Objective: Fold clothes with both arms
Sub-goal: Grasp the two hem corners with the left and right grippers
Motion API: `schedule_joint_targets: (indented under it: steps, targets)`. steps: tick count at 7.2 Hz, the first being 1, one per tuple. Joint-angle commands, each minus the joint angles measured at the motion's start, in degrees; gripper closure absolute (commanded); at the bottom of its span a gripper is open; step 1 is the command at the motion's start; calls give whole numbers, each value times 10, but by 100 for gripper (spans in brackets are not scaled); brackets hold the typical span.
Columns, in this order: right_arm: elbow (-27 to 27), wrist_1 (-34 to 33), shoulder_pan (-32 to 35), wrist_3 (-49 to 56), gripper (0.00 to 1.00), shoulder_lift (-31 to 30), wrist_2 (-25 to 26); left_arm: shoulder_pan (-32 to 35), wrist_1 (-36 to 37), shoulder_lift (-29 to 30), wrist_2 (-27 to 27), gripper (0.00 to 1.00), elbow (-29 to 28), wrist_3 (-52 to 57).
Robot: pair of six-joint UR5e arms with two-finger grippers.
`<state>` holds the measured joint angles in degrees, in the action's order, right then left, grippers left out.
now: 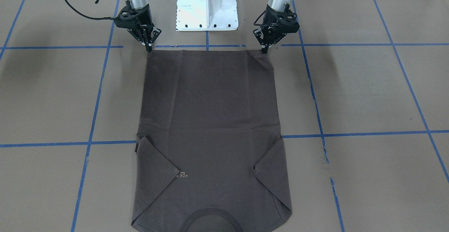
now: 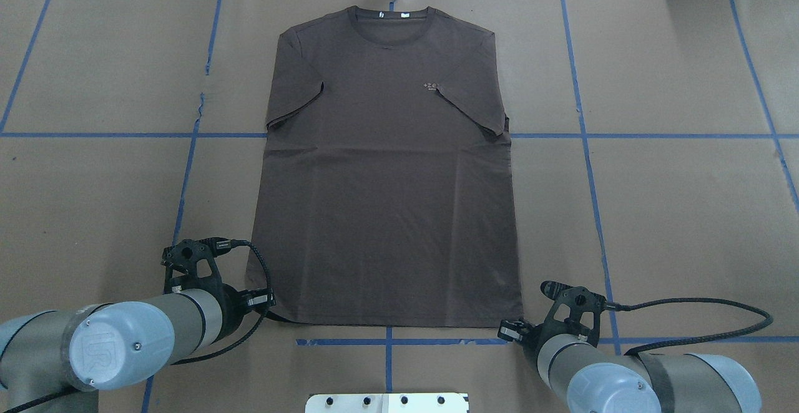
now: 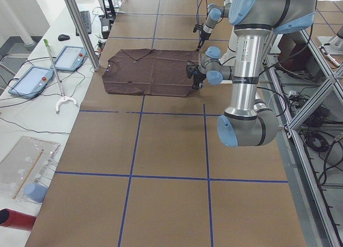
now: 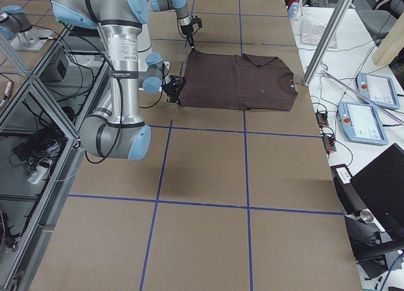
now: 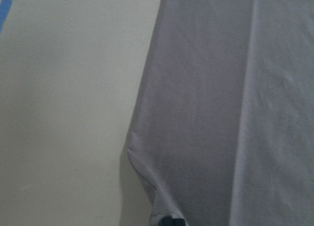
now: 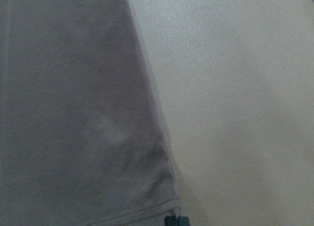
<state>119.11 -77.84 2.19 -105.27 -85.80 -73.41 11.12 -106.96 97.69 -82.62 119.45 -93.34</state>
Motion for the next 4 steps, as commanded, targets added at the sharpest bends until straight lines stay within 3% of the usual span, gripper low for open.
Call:
schedule_joint_targets:
  steps: [1, 3, 4]
  targets:
    - [9, -1, 6, 1, 100, 4, -1, 0, 0, 0, -1, 100, 1, 0]
    - [77, -22, 18, 2, 100, -5, -5, 6, 22, -8, -6, 100, 48, 20]
    - [142, -89, 16, 2, 100, -8, -8, 6, 99, -4, -9, 100, 116, 22]
